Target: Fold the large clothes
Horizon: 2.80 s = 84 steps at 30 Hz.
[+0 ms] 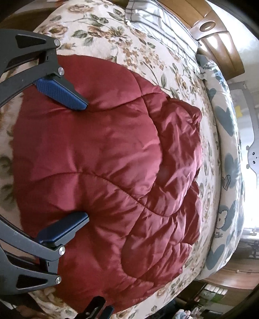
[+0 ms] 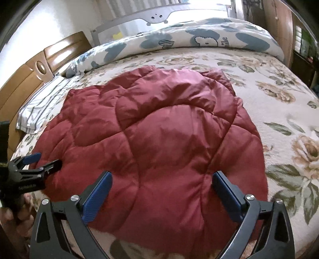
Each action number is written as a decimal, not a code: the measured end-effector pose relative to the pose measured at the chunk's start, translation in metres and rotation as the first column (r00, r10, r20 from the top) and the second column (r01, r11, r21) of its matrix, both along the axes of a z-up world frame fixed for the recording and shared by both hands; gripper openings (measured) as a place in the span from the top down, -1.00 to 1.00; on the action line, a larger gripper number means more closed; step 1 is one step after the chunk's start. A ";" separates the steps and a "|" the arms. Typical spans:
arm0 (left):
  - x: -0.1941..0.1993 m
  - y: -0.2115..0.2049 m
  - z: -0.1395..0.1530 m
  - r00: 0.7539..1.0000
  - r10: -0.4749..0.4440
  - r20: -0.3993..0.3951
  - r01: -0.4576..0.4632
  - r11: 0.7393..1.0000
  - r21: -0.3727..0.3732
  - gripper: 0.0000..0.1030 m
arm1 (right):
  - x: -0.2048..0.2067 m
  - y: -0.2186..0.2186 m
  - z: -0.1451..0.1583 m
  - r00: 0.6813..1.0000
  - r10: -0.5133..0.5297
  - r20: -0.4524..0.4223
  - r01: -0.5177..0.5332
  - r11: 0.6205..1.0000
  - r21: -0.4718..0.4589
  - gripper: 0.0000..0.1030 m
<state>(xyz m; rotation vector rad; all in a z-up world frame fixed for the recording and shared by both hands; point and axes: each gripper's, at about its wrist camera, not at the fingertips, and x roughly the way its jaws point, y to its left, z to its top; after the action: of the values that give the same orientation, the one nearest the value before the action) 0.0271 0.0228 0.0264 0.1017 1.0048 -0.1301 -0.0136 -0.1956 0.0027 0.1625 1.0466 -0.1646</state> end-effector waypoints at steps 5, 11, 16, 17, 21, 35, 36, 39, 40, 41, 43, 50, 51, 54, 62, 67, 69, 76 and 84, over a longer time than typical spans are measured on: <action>-0.017 0.009 0.007 1.000 0.001 -0.002 -0.001 1.000 -0.025 -0.88 | -0.019 0.007 0.009 1.000 0.024 0.005 -0.024 1.000 0.001 -0.94; -0.038 0.014 0.013 1.000 -0.015 -0.006 0.015 1.000 -0.022 -0.85 | -0.036 0.019 0.014 0.999 0.051 0.006 -0.051 0.999 0.000 -0.94; -0.055 0.013 0.012 0.999 -0.032 -0.017 0.032 0.999 -0.005 -0.70 | -0.048 0.031 0.016 0.995 0.096 0.005 -0.096 0.995 0.003 -0.92; -0.058 0.012 0.012 0.999 -0.038 -0.023 0.038 0.999 -0.004 -0.63 | -0.050 0.034 0.015 0.994 0.105 0.004 -0.105 0.994 0.008 -0.90; -0.066 0.009 0.010 0.997 -0.054 -0.049 0.054 0.999 -0.007 -0.49 | -0.058 0.040 0.013 0.993 0.120 -0.014 -0.120 0.993 0.015 -0.80; -0.073 0.020 0.040 0.998 -0.044 -0.053 0.041 0.997 -0.059 -0.71 | -0.066 0.041 0.043 0.995 0.099 -0.013 -0.099 0.995 0.034 -0.84; -0.075 0.021 0.047 0.998 -0.043 -0.041 0.041 0.997 -0.058 -0.75 | -0.065 0.042 0.048 0.994 0.105 -0.011 -0.104 0.994 0.032 -0.85; -0.081 0.022 0.062 0.999 -0.053 -0.014 0.052 0.997 -0.063 -0.78 | -0.064 0.048 0.063 0.992 0.124 0.002 -0.124 0.992 0.023 -0.85; -0.084 0.022 0.067 0.999 -0.052 -0.005 0.052 0.997 -0.062 -0.78 | -0.063 0.050 0.068 0.991 0.132 0.009 -0.133 0.991 0.022 -0.86; -0.086 0.023 0.071 0.999 -0.052 0.003 0.052 0.997 -0.060 -0.78 | -0.063 0.052 0.072 0.990 0.140 0.014 -0.140 0.990 0.021 -0.86; -0.090 0.023 0.080 0.998 -0.056 0.018 0.057 0.997 -0.060 -0.78 | -0.062 0.055 0.081 0.987 0.156 0.034 -0.156 0.988 0.018 -0.90; -0.098 0.020 0.097 0.997 -0.067 0.049 0.070 0.996 -0.062 -0.78 | -0.057 0.057 0.089 0.985 0.163 0.065 -0.164 0.986 0.010 -0.92; -0.097 0.019 0.097 0.997 -0.067 0.048 0.070 0.996 -0.063 -0.78 | -0.055 0.056 0.087 0.985 0.158 0.063 -0.159 0.987 0.010 -0.92; -0.096 0.019 0.094 0.997 -0.063 0.041 0.065 0.996 -0.059 -0.78 | -0.051 0.050 0.078 0.988 0.143 0.052 -0.144 0.989 0.020 -0.92; -0.075 0.014 0.079 0.999 -0.044 0.017 0.045 0.998 -0.052 -0.78 | -0.039 0.037 0.057 0.994 0.107 0.023 -0.108 0.993 0.042 -0.92; -0.061 0.010 0.068 0.999 -0.042 0.008 0.042 0.998 -0.043 -0.78 | -0.029 0.034 0.048 0.995 0.098 0.016 -0.098 0.994 0.045 -0.92; -0.056 0.007 0.063 0.999 -0.043 0.002 0.043 0.998 -0.040 -0.78 | -0.025 0.034 0.046 0.995 0.096 0.013 -0.097 0.994 0.045 -0.92; -0.043 0.002 0.050 0.999 -0.043 -0.019 0.042 0.999 -0.034 -0.78 | -0.015 0.031 0.039 0.996 0.094 0.000 -0.093 0.995 0.040 -0.92; -0.036 0.002 0.048 0.999 -0.035 -0.013 0.035 0.999 -0.026 -0.78 | -0.008 0.029 0.036 0.996 0.092 -0.007 -0.091 0.995 0.033 -0.92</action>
<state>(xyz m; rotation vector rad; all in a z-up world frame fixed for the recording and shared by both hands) -0.0085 0.0247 0.0743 0.0955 1.0148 -0.1757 -0.0213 -0.1664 0.0387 0.1432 1.0636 -0.0654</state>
